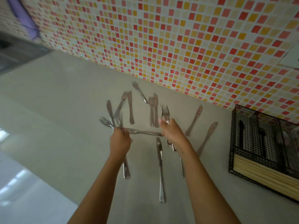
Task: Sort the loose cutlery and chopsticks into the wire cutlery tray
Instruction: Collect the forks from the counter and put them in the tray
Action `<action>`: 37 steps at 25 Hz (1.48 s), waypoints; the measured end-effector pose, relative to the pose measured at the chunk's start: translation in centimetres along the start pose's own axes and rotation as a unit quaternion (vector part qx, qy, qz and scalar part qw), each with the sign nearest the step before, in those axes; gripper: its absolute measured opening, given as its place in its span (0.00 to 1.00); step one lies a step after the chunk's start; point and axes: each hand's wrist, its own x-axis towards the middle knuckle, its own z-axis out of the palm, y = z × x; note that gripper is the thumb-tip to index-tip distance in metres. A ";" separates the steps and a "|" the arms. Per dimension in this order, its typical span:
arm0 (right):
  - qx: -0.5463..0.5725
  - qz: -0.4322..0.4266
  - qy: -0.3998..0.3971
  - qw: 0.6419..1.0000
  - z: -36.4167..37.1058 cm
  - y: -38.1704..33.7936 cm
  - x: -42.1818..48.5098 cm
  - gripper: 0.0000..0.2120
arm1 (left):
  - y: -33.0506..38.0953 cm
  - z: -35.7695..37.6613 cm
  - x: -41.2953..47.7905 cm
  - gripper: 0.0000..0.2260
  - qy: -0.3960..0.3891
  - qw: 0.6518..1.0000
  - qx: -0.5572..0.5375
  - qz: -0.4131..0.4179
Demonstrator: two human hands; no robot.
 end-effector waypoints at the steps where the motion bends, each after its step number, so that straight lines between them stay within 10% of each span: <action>1: -0.045 -0.021 -0.012 0.999 0.8 -0.4 -0.1 0.22 | -0.6 -1.0 0.5 0.14 0.033 0.999 0.033 -0.011; 15: -0.289 -0.216 -0.076 0.930 3.7 -3.2 1.2 0.06 | -1.9 -3.5 7.8 0.15 0.066 0.979 0.186 -0.058; 26: -0.348 -0.167 -0.110 0.916 5.3 -2.4 3.3 0.07 | -2.1 -4.0 8.8 0.07 0.023 0.978 0.186 -0.094; 37: -0.035 0.009 -0.038 0.999 2.9 -5.3 5.6 0.12 | 1.7 -6.4 11.2 0.14 -0.012 0.980 0.197 -0.025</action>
